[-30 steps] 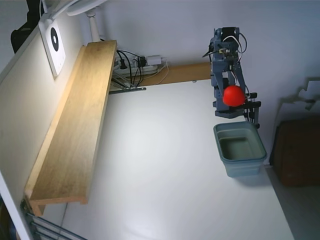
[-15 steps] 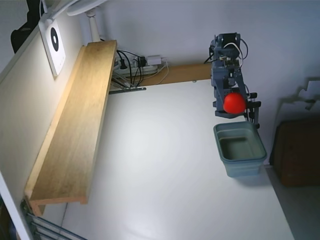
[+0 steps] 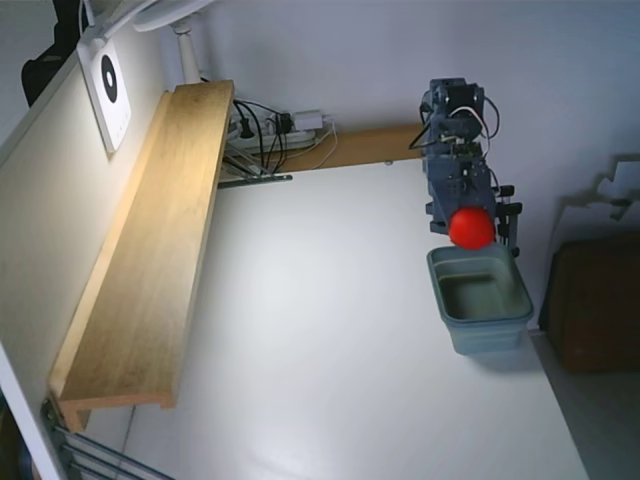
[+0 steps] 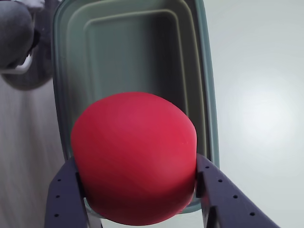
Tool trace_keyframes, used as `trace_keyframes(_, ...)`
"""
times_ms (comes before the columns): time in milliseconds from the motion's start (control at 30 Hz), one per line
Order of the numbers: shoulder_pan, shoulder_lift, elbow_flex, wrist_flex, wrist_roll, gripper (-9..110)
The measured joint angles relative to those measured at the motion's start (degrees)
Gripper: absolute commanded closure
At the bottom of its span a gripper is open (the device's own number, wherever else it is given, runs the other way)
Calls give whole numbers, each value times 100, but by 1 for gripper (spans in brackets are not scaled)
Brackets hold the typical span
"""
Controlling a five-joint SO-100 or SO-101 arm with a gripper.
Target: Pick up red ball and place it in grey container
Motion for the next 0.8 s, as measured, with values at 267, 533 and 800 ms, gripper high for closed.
trace_keyframes(267, 0, -686, -817, 0, 0, 63)
trace_keyframes(533, -9, -1143, -1283, 9, 0, 63)
trace_keyframes(800, 0, -1143, -1292, 9, 0, 63)
